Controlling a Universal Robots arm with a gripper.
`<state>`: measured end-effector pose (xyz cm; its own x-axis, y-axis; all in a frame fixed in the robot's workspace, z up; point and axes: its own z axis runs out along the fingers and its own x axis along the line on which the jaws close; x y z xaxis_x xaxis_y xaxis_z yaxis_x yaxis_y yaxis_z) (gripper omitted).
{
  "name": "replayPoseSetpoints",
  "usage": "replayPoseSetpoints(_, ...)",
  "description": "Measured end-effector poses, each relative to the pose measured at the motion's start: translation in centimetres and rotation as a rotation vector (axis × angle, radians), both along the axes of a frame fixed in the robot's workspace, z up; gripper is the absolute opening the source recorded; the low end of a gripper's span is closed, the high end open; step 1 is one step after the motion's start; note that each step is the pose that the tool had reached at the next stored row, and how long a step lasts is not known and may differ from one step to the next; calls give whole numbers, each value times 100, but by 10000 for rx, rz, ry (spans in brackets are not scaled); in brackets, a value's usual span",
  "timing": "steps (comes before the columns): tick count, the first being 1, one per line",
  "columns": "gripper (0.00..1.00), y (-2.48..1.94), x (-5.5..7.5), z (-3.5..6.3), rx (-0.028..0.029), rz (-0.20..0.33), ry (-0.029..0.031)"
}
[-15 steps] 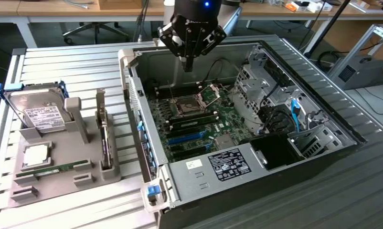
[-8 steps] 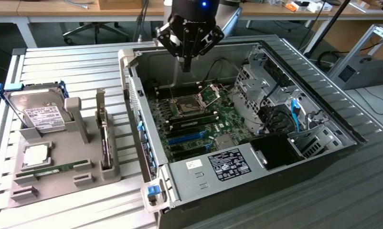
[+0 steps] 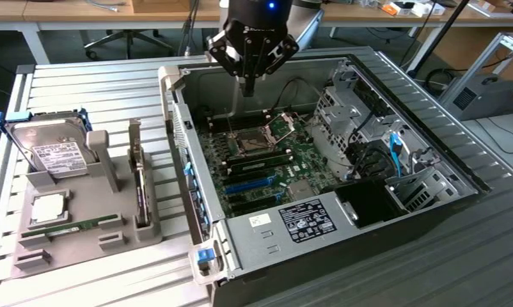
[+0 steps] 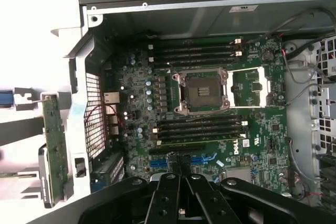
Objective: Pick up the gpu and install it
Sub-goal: 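Reach for the gpu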
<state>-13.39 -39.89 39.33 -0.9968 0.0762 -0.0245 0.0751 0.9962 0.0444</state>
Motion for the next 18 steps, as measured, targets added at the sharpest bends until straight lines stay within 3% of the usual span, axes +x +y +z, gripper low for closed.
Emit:
replayPoseSetpoints(8, 11, 0, -40, 0, 0, 0, 0)
replayPoseSetpoints(18, 11, 0, -189, 0, 0, -1, 0)
